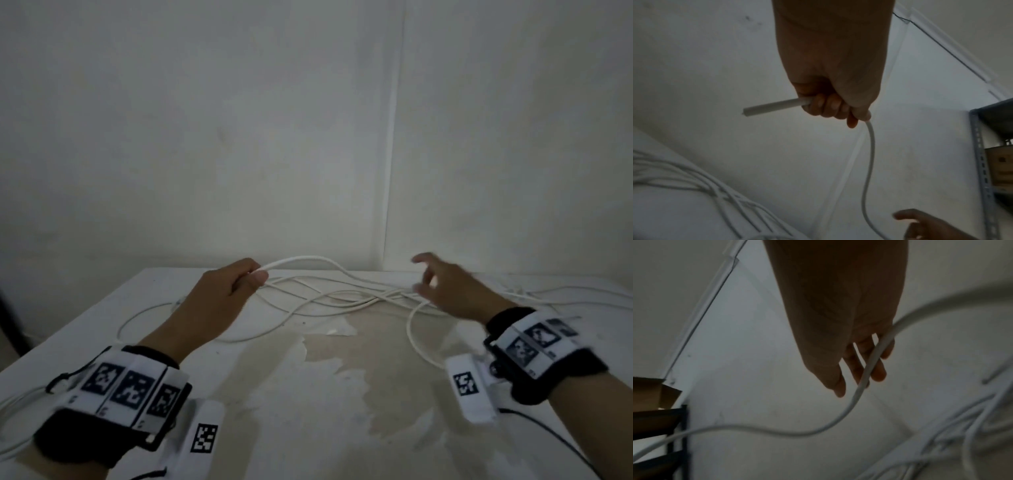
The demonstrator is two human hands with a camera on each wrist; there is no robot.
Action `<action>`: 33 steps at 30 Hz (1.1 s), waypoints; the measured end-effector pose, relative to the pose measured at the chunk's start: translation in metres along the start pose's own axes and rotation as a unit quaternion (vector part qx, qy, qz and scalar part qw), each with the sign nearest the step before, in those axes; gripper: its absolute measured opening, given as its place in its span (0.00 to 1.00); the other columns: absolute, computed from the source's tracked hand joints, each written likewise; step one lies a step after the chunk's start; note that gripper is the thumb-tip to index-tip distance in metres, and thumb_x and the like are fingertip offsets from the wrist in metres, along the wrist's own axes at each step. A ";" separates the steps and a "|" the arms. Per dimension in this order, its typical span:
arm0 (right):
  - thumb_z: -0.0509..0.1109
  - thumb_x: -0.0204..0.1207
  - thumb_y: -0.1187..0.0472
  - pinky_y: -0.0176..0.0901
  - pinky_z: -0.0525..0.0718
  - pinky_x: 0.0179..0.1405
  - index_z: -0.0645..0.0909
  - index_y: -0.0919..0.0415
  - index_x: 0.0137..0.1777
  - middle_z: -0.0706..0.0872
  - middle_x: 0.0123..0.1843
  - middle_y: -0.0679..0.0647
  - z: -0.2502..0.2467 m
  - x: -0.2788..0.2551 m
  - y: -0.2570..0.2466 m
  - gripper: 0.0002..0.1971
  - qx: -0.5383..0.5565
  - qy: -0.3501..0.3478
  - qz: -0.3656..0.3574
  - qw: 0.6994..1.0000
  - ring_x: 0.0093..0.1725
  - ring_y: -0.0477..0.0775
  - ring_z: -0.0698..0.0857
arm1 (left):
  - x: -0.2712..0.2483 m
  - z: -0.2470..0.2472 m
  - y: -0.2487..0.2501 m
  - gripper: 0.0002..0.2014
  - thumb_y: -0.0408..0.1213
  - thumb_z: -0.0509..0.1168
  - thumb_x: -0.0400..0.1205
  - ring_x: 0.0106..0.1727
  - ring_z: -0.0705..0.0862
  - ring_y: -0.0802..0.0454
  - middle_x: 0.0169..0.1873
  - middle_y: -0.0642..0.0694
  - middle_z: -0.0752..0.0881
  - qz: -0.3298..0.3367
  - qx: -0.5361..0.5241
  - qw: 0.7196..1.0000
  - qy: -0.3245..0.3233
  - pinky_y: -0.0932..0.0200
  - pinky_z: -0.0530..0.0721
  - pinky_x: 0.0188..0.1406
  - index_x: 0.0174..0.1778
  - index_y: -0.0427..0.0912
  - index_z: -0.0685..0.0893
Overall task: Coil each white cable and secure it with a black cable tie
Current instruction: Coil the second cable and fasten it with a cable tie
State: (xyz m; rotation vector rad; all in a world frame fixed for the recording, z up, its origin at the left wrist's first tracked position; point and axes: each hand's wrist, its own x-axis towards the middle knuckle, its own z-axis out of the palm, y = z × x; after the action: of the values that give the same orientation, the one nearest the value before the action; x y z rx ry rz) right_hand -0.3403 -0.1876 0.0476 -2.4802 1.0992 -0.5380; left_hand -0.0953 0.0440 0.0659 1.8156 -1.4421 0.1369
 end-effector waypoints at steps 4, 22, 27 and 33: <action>0.68 0.77 0.54 0.34 0.73 0.36 0.67 0.49 0.72 0.80 0.44 0.52 0.030 -0.008 -0.024 0.24 0.065 -0.086 -0.041 0.993 0.38 0.46 0.78 | 0.008 0.012 0.021 0.11 0.39 0.56 0.84 0.22 0.70 0.60 0.21 0.58 0.75 0.040 -0.055 0.997 0.042 0.72 0.65 0.20 0.38 0.41 0.78; 0.61 0.81 0.60 0.43 0.69 0.26 0.77 0.63 0.55 0.87 0.42 0.57 0.015 -0.004 0.009 0.08 -0.146 0.217 -0.092 0.961 0.29 0.62 0.81 | 0.012 -0.018 -0.029 0.16 0.40 0.56 0.85 0.28 0.69 0.48 0.24 0.46 0.73 -0.152 -0.020 0.983 0.105 0.55 0.66 0.28 0.30 0.43 0.76; 0.70 0.64 0.68 0.31 0.56 0.10 0.78 0.60 0.32 0.77 0.25 0.54 0.033 -0.004 -0.011 0.04 -0.273 0.193 -0.212 0.918 0.16 0.53 0.76 | 0.019 -0.002 0.001 0.17 0.34 0.53 0.86 0.19 0.67 0.59 0.20 0.51 0.71 -0.125 -0.195 0.964 0.130 0.64 0.65 0.19 0.31 0.43 0.78; 0.65 0.69 0.63 0.36 0.70 0.23 0.81 0.53 0.35 0.81 0.32 0.48 0.061 -0.018 -0.057 0.06 -0.274 0.143 -0.436 0.845 0.26 0.50 0.79 | 0.022 0.016 0.017 0.10 0.41 0.54 0.86 0.24 0.72 0.60 0.23 0.51 0.71 0.010 -0.082 0.993 0.080 0.68 0.66 0.23 0.47 0.46 0.81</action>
State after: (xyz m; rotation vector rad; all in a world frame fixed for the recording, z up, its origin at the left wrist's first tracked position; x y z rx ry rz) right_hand -0.2872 -0.1274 0.0187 -3.4567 0.0906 -0.9646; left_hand -0.1090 0.0162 0.0752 1.6207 -1.3194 0.1648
